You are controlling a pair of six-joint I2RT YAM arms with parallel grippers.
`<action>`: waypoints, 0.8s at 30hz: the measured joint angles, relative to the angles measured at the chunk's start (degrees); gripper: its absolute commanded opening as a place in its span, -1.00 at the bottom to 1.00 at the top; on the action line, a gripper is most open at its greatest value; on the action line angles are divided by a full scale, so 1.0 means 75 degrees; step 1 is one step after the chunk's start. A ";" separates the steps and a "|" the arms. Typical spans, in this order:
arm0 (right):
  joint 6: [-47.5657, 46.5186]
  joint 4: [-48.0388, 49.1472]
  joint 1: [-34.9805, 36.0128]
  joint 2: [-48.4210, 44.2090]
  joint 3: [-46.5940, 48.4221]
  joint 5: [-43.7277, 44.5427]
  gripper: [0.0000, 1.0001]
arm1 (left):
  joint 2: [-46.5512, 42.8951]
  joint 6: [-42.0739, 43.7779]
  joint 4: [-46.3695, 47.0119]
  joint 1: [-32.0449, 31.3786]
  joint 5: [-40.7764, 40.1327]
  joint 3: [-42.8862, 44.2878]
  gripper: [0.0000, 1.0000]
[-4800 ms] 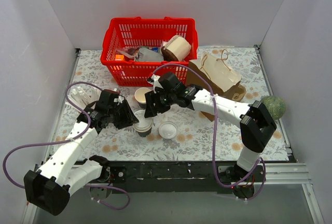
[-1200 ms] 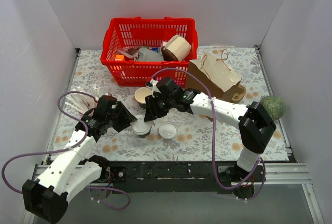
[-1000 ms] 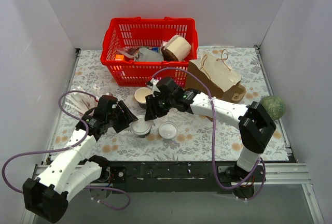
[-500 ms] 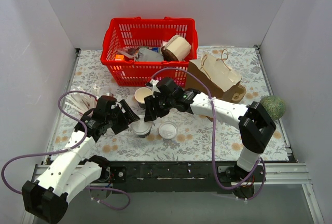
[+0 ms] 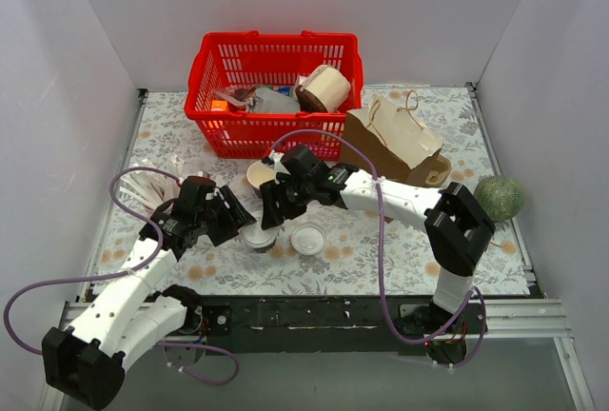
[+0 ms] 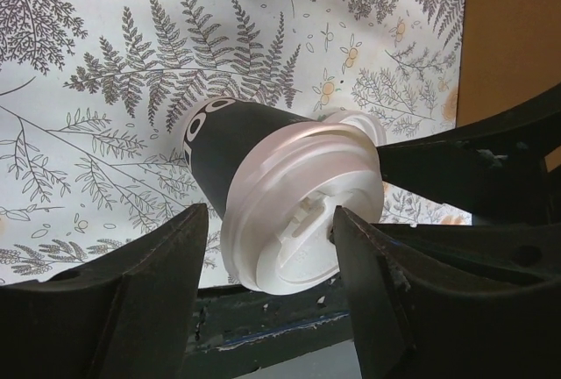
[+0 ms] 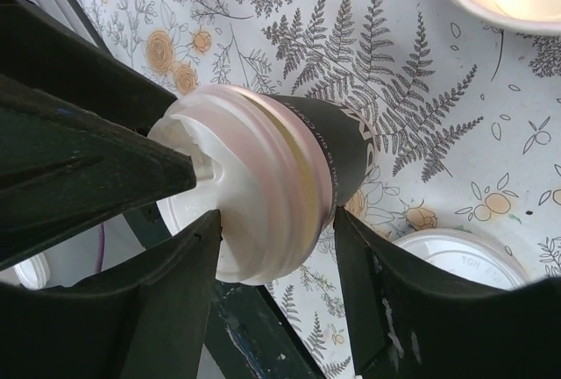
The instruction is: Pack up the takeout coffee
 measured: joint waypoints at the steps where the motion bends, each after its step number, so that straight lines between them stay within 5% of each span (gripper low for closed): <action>1: 0.0003 0.0000 0.0000 0.0006 0.0015 -0.0003 0.11 | 0.0020 -0.0003 0.0009 0.0000 0.0000 -0.0009 0.13; 24: 0.0449 -0.0221 -0.0096 0.0271 0.0411 0.0111 -0.43 | 0.0507 -0.0131 0.0484 0.0000 -0.0312 -0.0224 0.00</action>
